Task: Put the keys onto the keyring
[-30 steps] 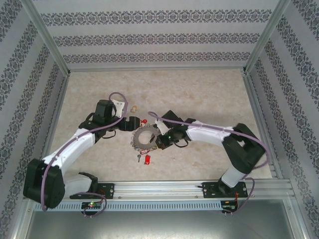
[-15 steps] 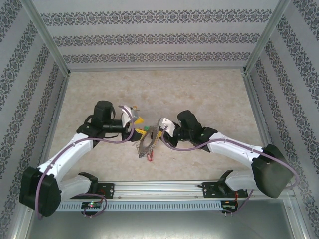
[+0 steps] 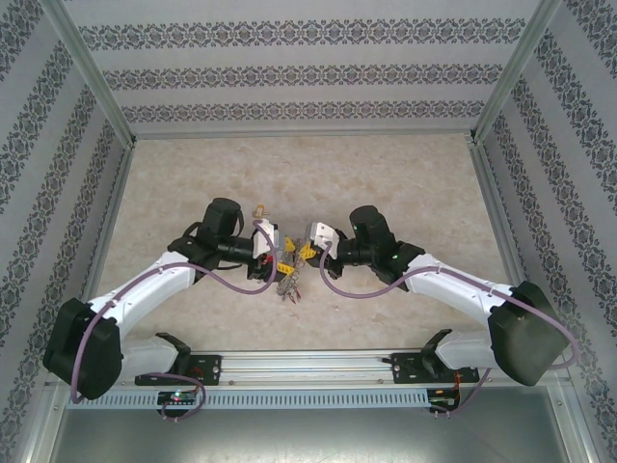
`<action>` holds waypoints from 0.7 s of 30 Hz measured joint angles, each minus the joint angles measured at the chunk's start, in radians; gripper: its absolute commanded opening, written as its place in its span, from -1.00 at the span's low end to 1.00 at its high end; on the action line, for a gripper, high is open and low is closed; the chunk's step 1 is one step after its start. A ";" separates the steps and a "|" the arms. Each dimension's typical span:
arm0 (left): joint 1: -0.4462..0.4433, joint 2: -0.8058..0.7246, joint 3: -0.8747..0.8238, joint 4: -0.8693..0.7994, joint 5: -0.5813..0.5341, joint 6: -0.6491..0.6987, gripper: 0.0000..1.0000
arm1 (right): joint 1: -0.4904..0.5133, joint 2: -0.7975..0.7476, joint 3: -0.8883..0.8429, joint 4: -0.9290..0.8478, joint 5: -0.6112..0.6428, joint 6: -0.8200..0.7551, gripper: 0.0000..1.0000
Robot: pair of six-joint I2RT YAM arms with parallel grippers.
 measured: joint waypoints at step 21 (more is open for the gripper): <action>0.000 0.053 0.000 0.038 -0.075 0.086 -0.42 | -0.002 0.003 0.013 0.013 -0.048 -0.018 -1.00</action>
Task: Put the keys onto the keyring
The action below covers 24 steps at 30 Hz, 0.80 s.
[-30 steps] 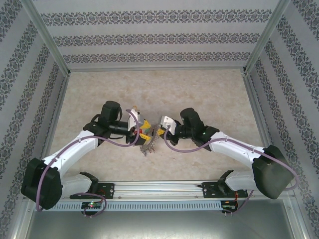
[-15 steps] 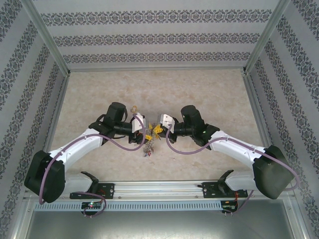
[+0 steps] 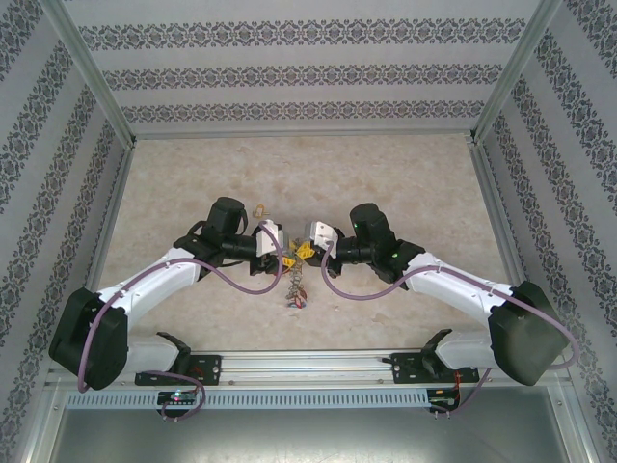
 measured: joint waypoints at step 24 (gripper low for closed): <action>0.003 0.000 0.045 -0.110 -0.001 0.126 -0.51 | -0.018 0.010 0.002 -0.019 -0.050 -0.006 -1.00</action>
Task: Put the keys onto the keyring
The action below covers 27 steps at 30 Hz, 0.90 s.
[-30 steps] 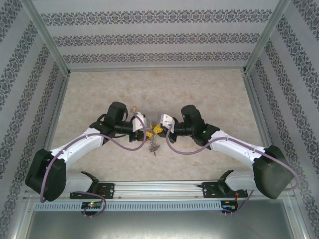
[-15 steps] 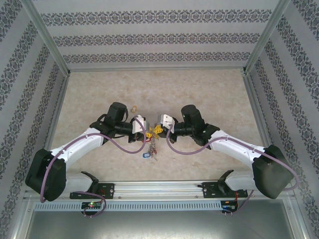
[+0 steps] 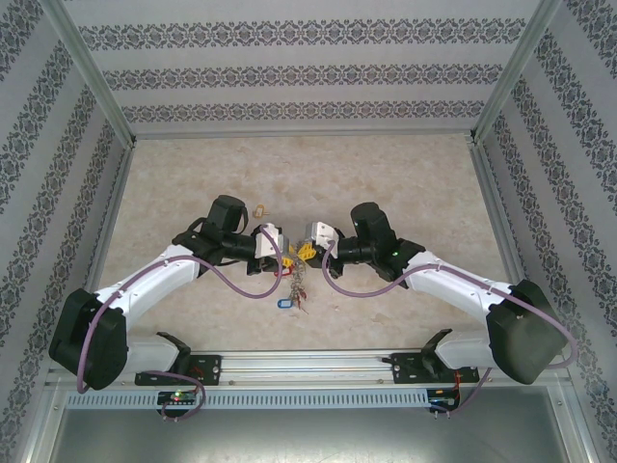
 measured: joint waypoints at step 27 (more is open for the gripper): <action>0.121 -0.084 0.041 -0.090 -0.001 0.033 -0.27 | 0.000 0.008 0.016 -0.011 -0.010 0.000 -1.00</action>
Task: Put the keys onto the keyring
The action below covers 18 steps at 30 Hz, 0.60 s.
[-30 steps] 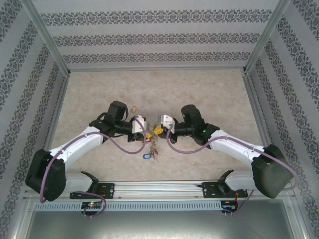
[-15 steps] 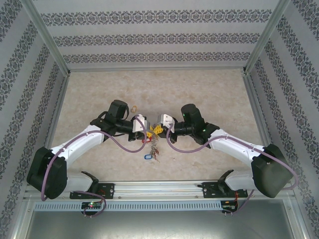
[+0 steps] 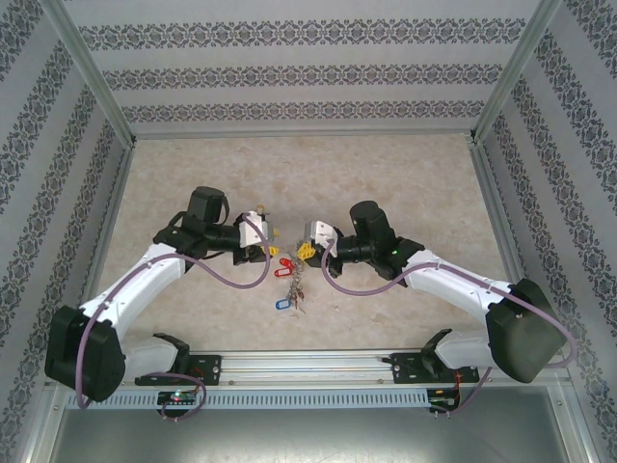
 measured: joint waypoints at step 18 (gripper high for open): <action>-0.070 0.122 0.000 0.073 0.087 -0.044 -0.39 | 0.000 0.004 0.008 0.000 0.000 0.000 -1.00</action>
